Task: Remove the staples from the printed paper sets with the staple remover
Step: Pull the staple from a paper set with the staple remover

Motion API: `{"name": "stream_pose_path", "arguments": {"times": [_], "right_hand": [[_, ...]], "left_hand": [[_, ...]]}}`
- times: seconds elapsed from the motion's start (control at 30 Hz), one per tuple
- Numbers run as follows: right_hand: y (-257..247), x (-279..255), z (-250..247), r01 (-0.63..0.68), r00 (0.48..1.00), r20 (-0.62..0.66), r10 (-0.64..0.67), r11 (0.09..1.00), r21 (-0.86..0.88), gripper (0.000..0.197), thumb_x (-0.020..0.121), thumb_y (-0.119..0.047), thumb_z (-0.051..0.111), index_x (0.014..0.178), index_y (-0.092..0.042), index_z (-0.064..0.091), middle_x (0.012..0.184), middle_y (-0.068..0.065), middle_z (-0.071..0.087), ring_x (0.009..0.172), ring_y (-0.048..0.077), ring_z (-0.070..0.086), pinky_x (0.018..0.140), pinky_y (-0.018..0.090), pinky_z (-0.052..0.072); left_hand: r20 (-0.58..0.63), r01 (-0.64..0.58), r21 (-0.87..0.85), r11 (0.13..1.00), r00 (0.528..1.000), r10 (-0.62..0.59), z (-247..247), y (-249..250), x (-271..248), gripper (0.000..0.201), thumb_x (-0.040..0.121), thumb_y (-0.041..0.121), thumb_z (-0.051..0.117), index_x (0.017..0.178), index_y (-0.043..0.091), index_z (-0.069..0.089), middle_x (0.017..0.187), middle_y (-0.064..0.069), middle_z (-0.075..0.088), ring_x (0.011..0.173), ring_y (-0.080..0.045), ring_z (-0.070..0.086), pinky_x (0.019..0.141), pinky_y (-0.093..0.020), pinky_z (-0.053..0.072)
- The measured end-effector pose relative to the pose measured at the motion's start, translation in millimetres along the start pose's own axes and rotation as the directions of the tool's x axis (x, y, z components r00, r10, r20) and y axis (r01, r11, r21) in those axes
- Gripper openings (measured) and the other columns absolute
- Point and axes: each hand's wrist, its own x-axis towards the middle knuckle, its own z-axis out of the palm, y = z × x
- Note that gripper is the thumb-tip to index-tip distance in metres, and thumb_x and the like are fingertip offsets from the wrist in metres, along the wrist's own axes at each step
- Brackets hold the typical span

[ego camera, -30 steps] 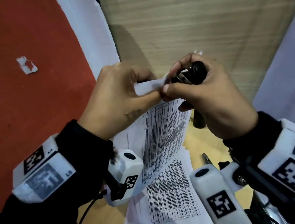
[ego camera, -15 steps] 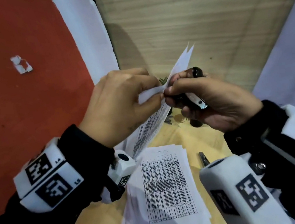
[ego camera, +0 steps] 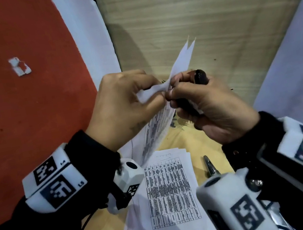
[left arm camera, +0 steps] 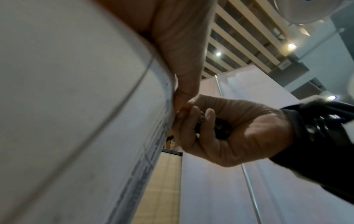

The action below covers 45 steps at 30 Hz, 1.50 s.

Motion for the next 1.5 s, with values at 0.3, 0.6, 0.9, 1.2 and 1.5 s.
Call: {"name": "stream_pose_path", "arguments": {"times": [0.3, 0.6, 0.9, 1.2, 1.5], "right_hand": [[20, 1, 4, 0.438, 0.883, -0.022, -0.468, 0.841, -0.318, 0.020, 0.069, -0.006, 0.063, 0.072, -0.024, 0.054, 0.071, -0.003, 0.060, 0.065, 0.012, 0.055, 0.062, 0.034, 0.048], [22, 5, 8, 0.304, 0.932, -0.148, -0.331, 0.936, -0.175, 0.025, 0.065, 0.003, 0.068, 0.070, -0.016, 0.052, 0.061, -0.001, 0.053, 0.048, 0.010, 0.046, 0.044, 0.019, 0.040], [31, 6, 17, 0.101, 0.975, -0.214, -0.060, 0.977, 0.188, 0.027, 0.081, 0.010, 0.055, 0.071, -0.015, 0.049, 0.065, 0.005, 0.053, 0.050, 0.010, 0.052, 0.046, 0.015, 0.044], [26, 9, 14, 0.034, 0.984, -0.178, -0.011, 0.992, 0.125, 0.031, 0.080, 0.010, 0.059, 0.068, -0.017, 0.049, 0.064, 0.006, 0.054, 0.045, 0.008, 0.054, 0.040, 0.013, 0.035], [36, 16, 33, 0.148, 0.926, -0.375, -0.029, 0.945, 0.292, 0.031, 0.079, 0.014, 0.052, 0.067, -0.015, 0.049, 0.055, 0.000, 0.046, 0.038, 0.004, 0.044, 0.041, 0.013, 0.039]], "left_hand": [[0.080, 0.150, -0.316, 0.937, 0.988, -0.131, 2, -10, -1, 0.009, 0.077, 0.029, 0.067, 0.068, 0.032, 0.068, 0.065, 0.010, 0.066, 0.066, 0.010, 0.055, 0.059, -0.016, 0.041], [0.052, 0.046, -0.094, 0.995, 0.998, -0.041, 5, -12, -1, 0.017, 0.081, 0.024, 0.065, 0.077, 0.008, 0.071, 0.069, 0.007, 0.062, 0.064, -0.001, 0.055, 0.059, -0.021, 0.040], [0.049, 0.008, 0.075, 0.997, 0.999, -0.012, 3, -12, 0, 0.020, 0.083, 0.031, 0.058, 0.083, 0.015, 0.070, 0.075, 0.001, 0.064, 0.069, -0.021, 0.061, 0.060, -0.039, 0.048], [0.148, -0.015, 0.081, 0.997, 0.989, 0.003, -2, -17, 0, 0.030, 0.081, 0.037, 0.054, 0.086, 0.013, 0.072, 0.078, 0.002, 0.065, 0.073, -0.024, 0.063, 0.062, -0.044, 0.050], [0.123, 0.045, 0.083, 0.996, 0.991, -0.055, 3, -15, -2, 0.032, 0.081, 0.035, 0.051, 0.082, 0.010, 0.071, 0.074, 0.000, 0.062, 0.073, -0.017, 0.060, 0.066, -0.032, 0.046]]}}
